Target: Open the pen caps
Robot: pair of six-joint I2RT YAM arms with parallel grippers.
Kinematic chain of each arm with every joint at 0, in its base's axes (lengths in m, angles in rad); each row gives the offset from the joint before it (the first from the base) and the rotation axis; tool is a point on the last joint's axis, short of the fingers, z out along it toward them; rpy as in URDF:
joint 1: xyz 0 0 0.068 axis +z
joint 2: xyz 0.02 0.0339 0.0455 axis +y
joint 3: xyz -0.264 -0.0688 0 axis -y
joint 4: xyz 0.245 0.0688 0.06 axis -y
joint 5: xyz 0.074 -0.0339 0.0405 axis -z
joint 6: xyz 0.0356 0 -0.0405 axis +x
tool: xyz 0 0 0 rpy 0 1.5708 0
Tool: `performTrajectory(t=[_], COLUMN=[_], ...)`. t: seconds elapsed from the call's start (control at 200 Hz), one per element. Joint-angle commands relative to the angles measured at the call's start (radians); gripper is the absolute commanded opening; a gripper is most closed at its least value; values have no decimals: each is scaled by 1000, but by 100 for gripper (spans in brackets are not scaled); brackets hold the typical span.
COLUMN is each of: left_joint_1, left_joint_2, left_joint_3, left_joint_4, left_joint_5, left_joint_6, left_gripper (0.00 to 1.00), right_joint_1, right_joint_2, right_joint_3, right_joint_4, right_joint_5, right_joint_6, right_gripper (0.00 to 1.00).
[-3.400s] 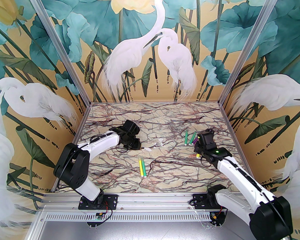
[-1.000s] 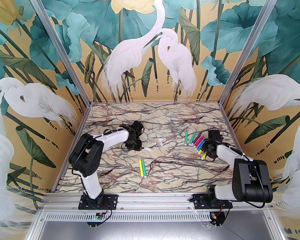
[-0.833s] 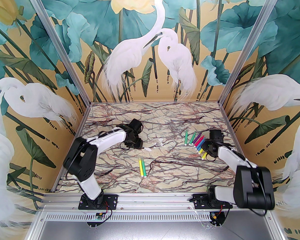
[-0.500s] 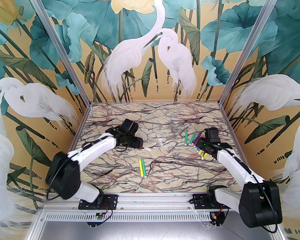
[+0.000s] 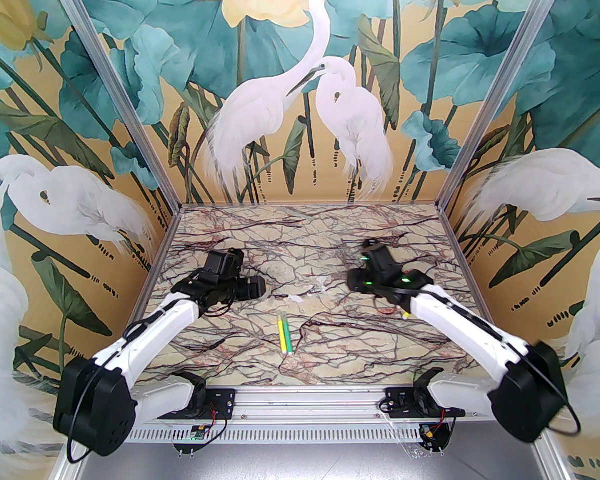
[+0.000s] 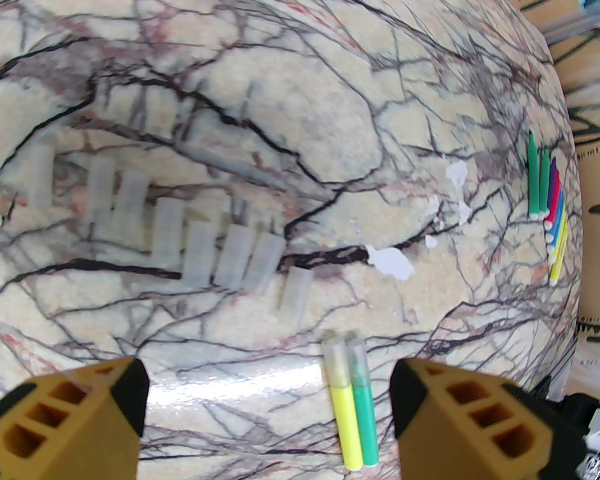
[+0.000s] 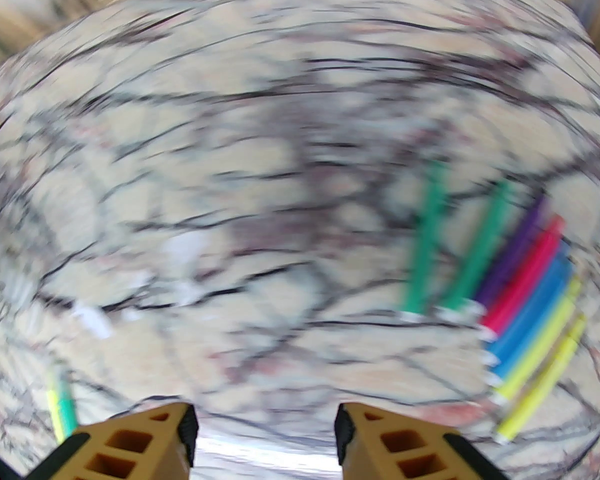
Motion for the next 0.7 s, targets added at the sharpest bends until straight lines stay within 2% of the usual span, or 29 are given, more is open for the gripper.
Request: performTrajectory(t=[0.0, 0.14, 0.305, 0.695], left_joint_1=[16, 31, 34, 35], left_joint_2=[-38, -67, -70, -69], left_joint_3=[-34, -68, -82, -106], left_joint_4=[50, 73, 71, 87], left_joint_5=[-30, -41, -68, -83], left_joint_6=[-39, -54, -56, -60], left_gripper=[85, 85, 85, 85], right_joint_1=[78, 202, 303, 414], right_joint_2=[87, 221, 361, 505], right_joint_3=[68, 151, 221, 284], right_joint_4=[-17, -9, 4, 4], right_joint_5=[-22, -29, -61, -105], right_joint_6=[10, 25, 37, 66], right_gripper=[52, 52, 52, 48])
